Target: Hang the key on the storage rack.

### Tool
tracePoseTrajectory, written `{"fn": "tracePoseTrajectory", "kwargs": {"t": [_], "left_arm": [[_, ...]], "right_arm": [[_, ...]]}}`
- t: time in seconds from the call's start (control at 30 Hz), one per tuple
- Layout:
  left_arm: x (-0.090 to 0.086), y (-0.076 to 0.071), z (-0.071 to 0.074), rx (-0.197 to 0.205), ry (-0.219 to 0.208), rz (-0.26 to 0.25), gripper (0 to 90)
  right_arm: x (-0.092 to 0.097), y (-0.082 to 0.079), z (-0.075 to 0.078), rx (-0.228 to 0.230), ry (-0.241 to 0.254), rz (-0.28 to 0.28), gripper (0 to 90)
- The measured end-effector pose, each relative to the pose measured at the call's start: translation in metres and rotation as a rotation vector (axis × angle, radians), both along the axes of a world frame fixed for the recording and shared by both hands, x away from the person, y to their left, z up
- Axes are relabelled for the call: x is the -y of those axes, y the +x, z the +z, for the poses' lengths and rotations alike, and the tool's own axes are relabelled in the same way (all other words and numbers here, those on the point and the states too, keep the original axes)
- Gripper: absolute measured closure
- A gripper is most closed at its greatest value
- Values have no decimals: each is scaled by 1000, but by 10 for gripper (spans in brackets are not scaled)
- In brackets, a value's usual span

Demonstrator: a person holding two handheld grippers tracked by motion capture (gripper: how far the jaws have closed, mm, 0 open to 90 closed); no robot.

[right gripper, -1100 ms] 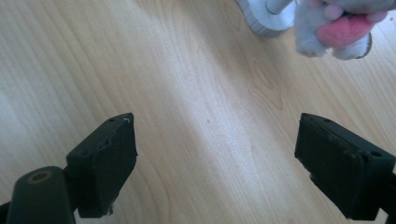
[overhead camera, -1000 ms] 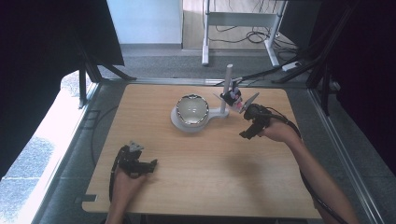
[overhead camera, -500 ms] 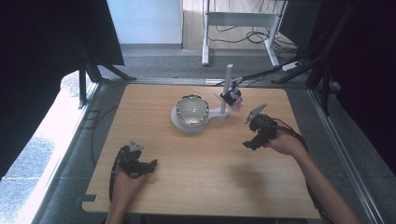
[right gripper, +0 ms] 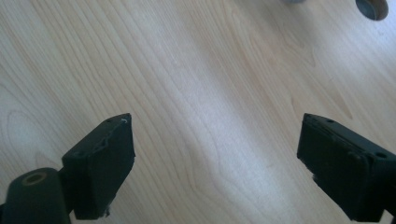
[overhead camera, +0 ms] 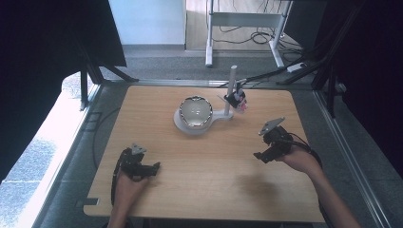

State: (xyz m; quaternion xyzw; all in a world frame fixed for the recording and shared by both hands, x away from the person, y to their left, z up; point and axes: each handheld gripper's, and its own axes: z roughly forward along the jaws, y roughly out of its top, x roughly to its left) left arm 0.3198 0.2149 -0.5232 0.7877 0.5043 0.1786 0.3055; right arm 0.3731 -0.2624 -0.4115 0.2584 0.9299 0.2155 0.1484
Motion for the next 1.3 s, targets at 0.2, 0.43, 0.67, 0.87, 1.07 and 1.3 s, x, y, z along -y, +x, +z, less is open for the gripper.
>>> {"fn": "tracePoseTrajectory", "kwargs": {"t": [0.2,0.43,0.67,0.87,1.07,1.3], "left_arm": [[0,0,0,0,0,-1,14],[0,0,0,0,0,0,14],[0,0,0,1,-1,1,14],[0,0,0,1,-1,1,14],[0,0,0,1,-1,1,14],[0,0,0,2,-3,2,14]], "right_arm": [[10,-12,-12,11,18,-20,49],[16,-23,-23,19,55,-35,30],[20,-33,-39,3,127,-47,26],[22,-38,-58,16,193,-82,25],[25,-44,-79,21,264,-108,22],[25,-48,-100,23,324,-125,17]]}}
